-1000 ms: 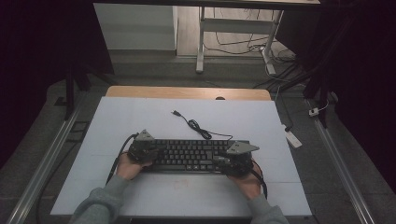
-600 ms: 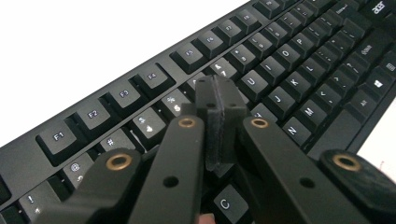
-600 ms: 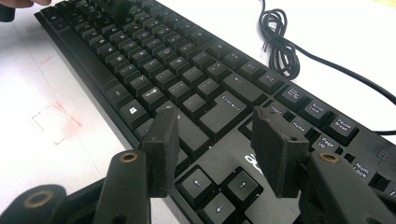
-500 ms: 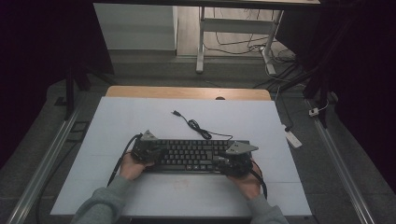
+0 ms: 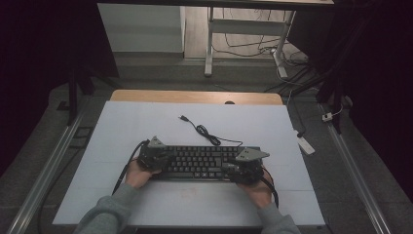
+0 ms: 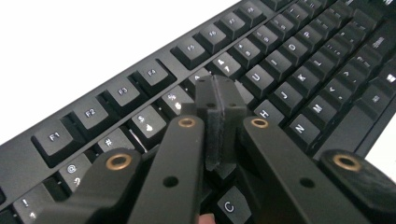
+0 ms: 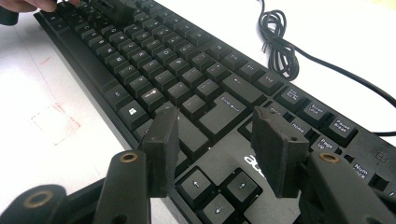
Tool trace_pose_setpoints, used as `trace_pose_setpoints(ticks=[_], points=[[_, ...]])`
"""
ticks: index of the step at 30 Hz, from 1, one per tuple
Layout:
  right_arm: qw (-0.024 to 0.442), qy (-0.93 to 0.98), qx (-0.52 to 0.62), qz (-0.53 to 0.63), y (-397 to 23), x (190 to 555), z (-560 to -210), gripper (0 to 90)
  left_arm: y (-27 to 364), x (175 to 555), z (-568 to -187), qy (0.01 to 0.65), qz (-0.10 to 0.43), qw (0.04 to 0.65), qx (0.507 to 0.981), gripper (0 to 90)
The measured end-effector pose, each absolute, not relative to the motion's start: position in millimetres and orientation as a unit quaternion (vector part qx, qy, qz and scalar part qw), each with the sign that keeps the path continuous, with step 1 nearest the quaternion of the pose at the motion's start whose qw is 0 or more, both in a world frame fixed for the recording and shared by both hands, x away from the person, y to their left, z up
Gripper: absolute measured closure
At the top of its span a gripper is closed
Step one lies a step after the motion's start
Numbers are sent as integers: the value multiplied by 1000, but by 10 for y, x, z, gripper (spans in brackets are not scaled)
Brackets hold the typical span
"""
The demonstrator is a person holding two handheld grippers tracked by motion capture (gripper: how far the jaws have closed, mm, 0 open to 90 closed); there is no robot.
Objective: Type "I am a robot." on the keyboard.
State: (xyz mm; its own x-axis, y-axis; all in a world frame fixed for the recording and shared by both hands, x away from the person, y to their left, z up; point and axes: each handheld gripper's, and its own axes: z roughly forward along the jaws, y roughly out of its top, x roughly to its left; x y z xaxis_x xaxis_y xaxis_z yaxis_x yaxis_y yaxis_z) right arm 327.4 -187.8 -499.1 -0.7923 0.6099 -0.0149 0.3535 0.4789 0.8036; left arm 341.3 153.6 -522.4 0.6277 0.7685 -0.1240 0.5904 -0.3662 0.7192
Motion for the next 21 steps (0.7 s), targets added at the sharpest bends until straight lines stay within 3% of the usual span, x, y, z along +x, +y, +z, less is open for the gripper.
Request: trace_pose_setpoints(ticks=[4, 13, 21], points=[[150, 845, 285, 427, -1882, 3276, -4994, 517, 1601, 3384, -5163, 418, 120, 399, 807, 814], [152, 844, 288, 427, -1909, 3283, -4984, 517, 1755, 3264, -5015, 413, 128, 411, 802, 438], [154, 842, 291, 427, -1933, 3283, -4978, 516, 1810, 3170, -4953, 402, 119, 412, 809, 325]])
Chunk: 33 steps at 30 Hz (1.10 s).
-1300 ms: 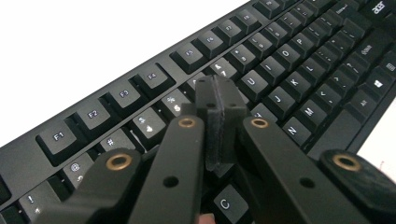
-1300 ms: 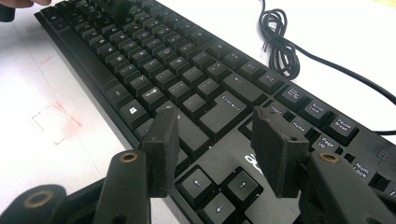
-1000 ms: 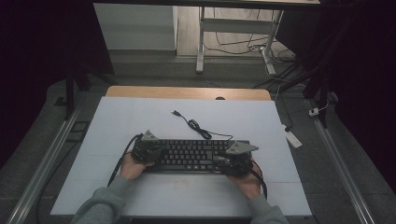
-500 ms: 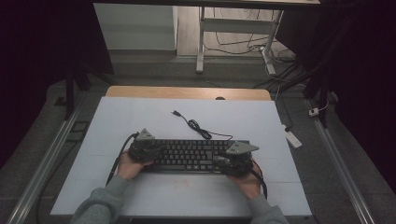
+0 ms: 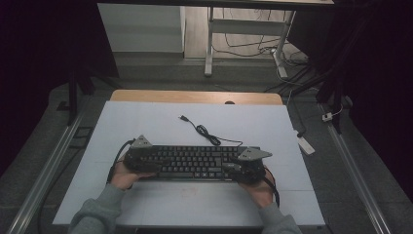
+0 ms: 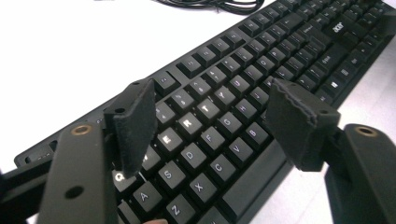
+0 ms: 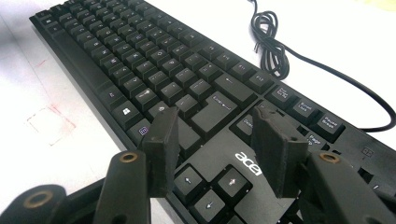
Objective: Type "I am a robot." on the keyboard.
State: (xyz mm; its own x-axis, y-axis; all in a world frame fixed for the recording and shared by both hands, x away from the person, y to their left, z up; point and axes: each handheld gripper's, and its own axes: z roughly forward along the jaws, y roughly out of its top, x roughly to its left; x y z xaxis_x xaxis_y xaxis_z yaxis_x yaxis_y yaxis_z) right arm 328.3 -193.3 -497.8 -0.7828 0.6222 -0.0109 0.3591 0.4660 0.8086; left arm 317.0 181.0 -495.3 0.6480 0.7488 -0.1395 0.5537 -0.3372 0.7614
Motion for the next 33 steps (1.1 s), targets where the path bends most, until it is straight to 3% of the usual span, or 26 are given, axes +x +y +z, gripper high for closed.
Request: trace_pose_setpoints(ticks=[26, 33], points=[[157, 838, 289, 437, -1896, 3306, -4910, 521, 1841, 3148, -4966, 400, 113, 408, 813, 277], [143, 845, 267, 441, -1711, 3312, -4885, 606, 1832, 3148, -4975, 400, 113, 407, 813, 276]])
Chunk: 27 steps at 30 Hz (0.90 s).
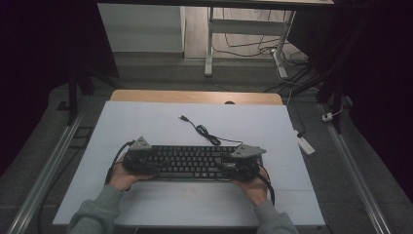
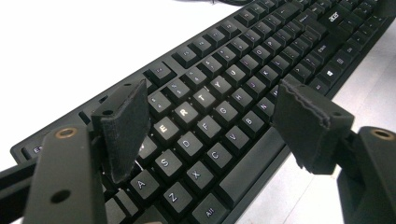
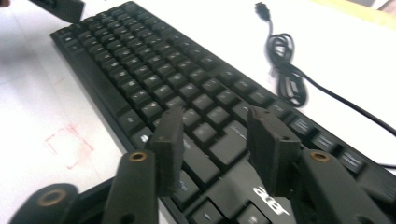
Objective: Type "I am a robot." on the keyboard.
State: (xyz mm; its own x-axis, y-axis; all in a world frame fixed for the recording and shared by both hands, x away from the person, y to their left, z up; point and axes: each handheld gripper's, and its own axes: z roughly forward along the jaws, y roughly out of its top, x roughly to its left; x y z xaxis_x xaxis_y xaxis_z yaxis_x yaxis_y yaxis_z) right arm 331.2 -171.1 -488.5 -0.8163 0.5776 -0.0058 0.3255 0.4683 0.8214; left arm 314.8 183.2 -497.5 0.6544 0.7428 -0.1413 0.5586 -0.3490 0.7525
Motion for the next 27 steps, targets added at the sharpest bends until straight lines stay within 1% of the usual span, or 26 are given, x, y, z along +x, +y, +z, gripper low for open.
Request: trace_pose_setpoints(ticks=[2, 6, 8, 9, 21, 27], points=[[135, 849, 260, 440, -1665, 3313, -4884, 669, 1837, 3150, -4976, 402, 113, 406, 813, 275], [112, 856, 249, 438, -1571, 3330, -4889, 822, 1841, 3154, -4978, 405, 114, 405, 812, 276], [104, 862, 241, 434, -1516, 3336, -4892, 880, 1837, 3154, -4980, 405, 114, 404, 812, 275], [103, 865, 237, 430, -1494, 3339, -4894, 893, 1836, 3155, -4981, 404, 114, 404, 813, 275], [93, 884, 229, 397, -1118, 3449, -5030, 894, 1838, 3158, -4990, 410, 116, 401, 811, 274], [90, 889, 226, 389, -1005, 3467, -5097, 894, 1839, 3159, -4992, 409, 118, 400, 812, 274]])
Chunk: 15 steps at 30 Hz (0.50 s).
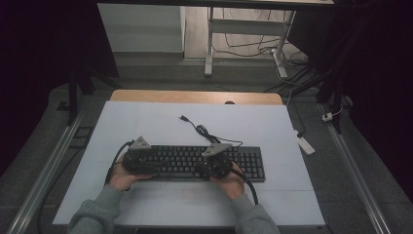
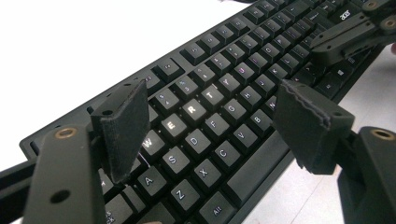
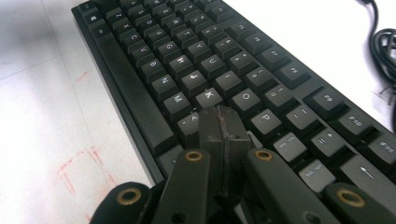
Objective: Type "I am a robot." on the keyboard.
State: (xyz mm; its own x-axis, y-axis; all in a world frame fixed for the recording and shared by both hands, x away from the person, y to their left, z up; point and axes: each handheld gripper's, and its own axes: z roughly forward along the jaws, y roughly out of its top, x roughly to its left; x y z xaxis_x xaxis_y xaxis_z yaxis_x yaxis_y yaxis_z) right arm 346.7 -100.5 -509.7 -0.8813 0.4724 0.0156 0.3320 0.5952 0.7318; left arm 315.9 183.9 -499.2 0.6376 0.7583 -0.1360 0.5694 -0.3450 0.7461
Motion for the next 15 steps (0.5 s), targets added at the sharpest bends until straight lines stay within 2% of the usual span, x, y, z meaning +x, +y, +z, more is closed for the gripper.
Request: trace_pose_setpoints(ticks=[15], points=[[90, 894, 230, 375, -969, 3469, -5152, 895, 1832, 3163, -5004, 406, 119, 396, 815, 274]])
